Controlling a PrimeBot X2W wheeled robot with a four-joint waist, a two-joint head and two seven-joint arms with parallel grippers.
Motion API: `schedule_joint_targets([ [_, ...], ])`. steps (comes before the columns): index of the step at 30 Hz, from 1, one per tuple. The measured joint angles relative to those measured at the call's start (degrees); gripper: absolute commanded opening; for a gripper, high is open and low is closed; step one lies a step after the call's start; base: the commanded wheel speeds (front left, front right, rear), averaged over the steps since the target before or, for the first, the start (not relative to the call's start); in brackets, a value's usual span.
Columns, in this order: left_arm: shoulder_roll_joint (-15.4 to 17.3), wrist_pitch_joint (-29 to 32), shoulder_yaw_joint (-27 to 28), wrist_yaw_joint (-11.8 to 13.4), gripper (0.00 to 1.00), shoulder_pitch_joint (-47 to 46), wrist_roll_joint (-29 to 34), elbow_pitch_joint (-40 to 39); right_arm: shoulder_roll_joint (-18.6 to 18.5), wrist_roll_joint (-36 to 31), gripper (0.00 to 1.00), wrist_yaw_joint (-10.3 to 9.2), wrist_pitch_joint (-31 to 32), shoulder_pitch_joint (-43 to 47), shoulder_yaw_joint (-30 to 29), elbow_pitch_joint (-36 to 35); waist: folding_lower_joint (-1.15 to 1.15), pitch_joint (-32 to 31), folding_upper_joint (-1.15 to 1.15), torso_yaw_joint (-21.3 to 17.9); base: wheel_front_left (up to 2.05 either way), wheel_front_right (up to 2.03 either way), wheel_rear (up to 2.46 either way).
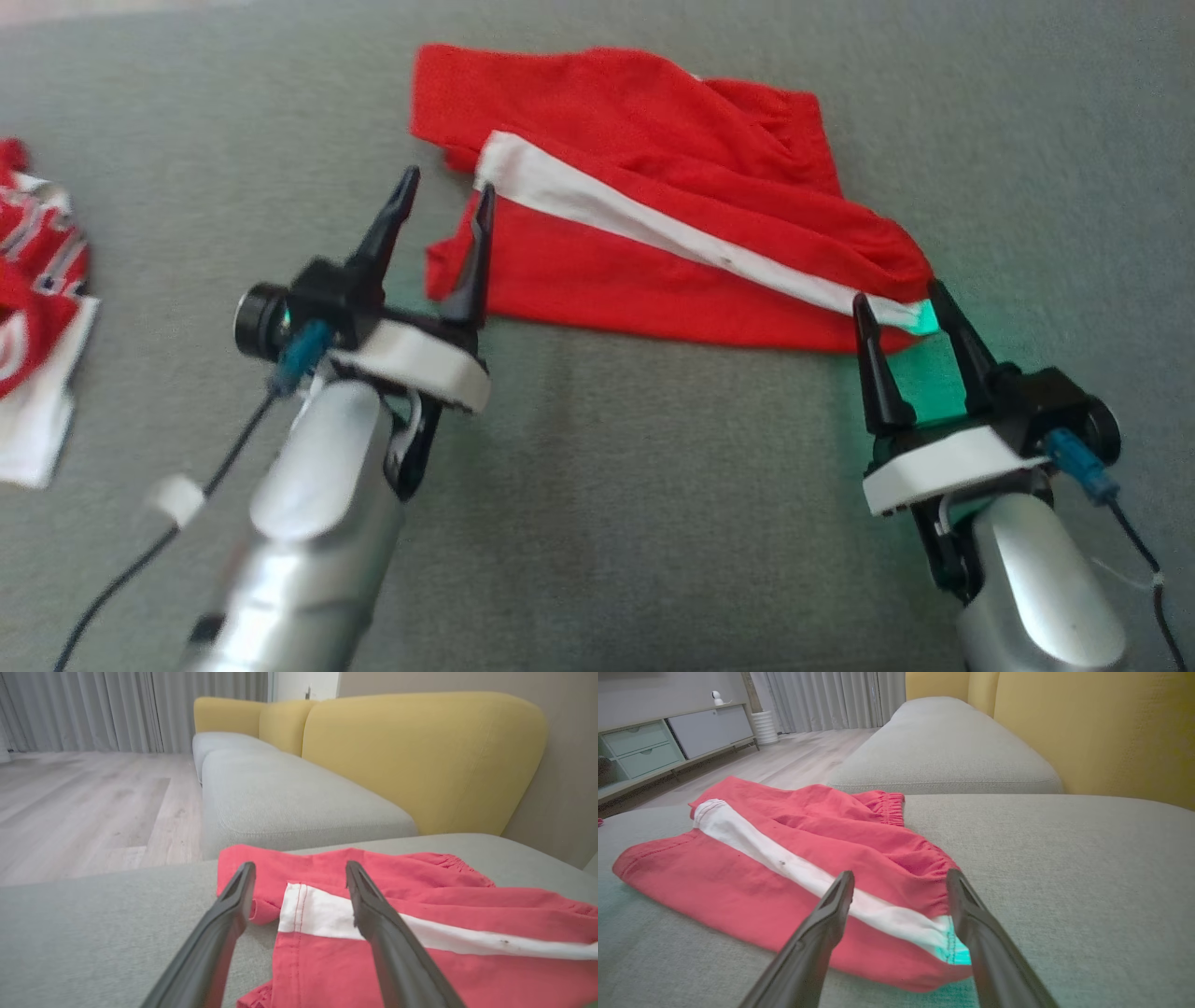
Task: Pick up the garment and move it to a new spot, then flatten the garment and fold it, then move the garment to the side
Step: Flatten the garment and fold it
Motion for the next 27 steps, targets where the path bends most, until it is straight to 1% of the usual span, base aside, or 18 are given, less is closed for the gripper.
schedule_joint_targets([
  [2, -0.13, 0.00, -0.60, -0.45, 1.00, -2.96, -1.32, 4.24, -0.01, 0.41, 1.00, 0.00, 0.00, -0.62, 0.32, -0.46, 0.01, 1.26, 0.00, -1.14, 0.00, 0.00, 0.00],
  [6, -0.15, 0.00, -2.37, -0.56, 1.00, -8.16, -3.26, 12.39, -0.02, 0.87, 1.00, 0.00, 0.00, -1.32, 0.73, -1.46, 0.00, 3.45, 0.00, -3.39, 0.00, 0.00, 0.00],
  [10, 0.26, 0.00, -5.86, -0.92, 1.00, -11.84, -6.84, 17.25, -0.02, 1.16, 1.00, 0.00, 0.00, -1.97, 0.71, -2.48, 0.00, 5.29, 0.00, -5.20, 0.00, 0.00, 0.00],
  [13, 0.66, 0.00, -7.38, -0.93, 1.00, -13.47, -9.12, 18.69, -0.02, 1.25, 1.00, 0.00, 0.00, -1.99, 0.46, -2.72, 0.00, 6.34, 0.00, -6.00, 0.00, 0.00, 0.00],
  [18, 2.80, 0.00, -6.41, -0.93, 1.00, -15.05, -10.04, 19.24, -0.02, 1.25, 1.00, 0.00, 0.00, -1.99, 0.21, -3.04, -0.01, 6.99, 0.00, -6.33, 0.00, 0.00, 0.00],
  [21, 2.80, 0.00, -5.60, -0.93, 1.00, -15.15, -9.56, 20.51, -0.02, 1.25, 1.00, 0.00, 0.00, -2.00, 0.20, -3.08, -0.02, 7.09, 0.00, -6.15, 0.00, 0.00, 0.00],
  [27, 2.52, 0.00, -8.44, -0.93, 1.00, -15.22, -11.02, 21.18, -0.02, 1.25, 1.00, 0.00, 0.00, -2.05, 0.33, -2.98, -0.02, 7.33, 0.00, -5.77, 0.00, 0.00, 0.00],
])
